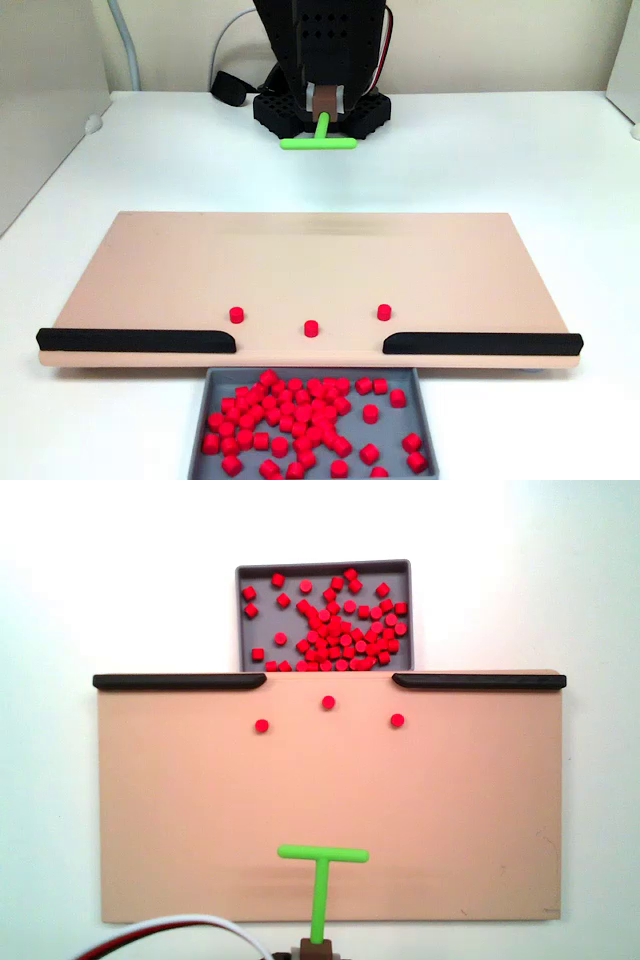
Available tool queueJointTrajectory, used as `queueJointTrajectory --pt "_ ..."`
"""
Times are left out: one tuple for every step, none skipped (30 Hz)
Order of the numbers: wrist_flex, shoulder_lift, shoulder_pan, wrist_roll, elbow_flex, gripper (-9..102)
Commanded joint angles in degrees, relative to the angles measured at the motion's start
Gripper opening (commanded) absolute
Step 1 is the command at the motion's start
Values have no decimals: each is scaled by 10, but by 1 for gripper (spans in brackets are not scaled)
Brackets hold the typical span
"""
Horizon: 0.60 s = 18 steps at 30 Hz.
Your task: Gather the left side granules
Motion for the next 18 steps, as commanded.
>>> queueJointTrajectory --pt "-3 -1 0 -4 -11 0" --pt "-3 -1 0 -3 -11 0" --pt "-3 -1 0 -1 -12 0" --pt "-3 -1 0 -1 -12 0" --pt "-3 -1 0 -1 -12 0" --pt "-3 -1 0 -1 -12 0" --pt "-3 -1 0 -1 -12 0" --pt "-3 -1 0 -1 -12 0" --pt "-3 -1 0 -1 -12 0" --pt "-3 -1 0 -2 -12 0" --pt "-3 -1 0 -5 -12 0" --pt "-3 -2 0 -6 -12 0" --pt "-3 -2 1 -8 -12 0" --pt "-3 -2 1 -10 -12 0" --pt "-3 -2 1 -10 -12 0" --pt "-3 -2 2 -10 -12 0" --pt "-3 -2 1 -7 -12 0" --pt "-3 -2 0 -4 -12 0"
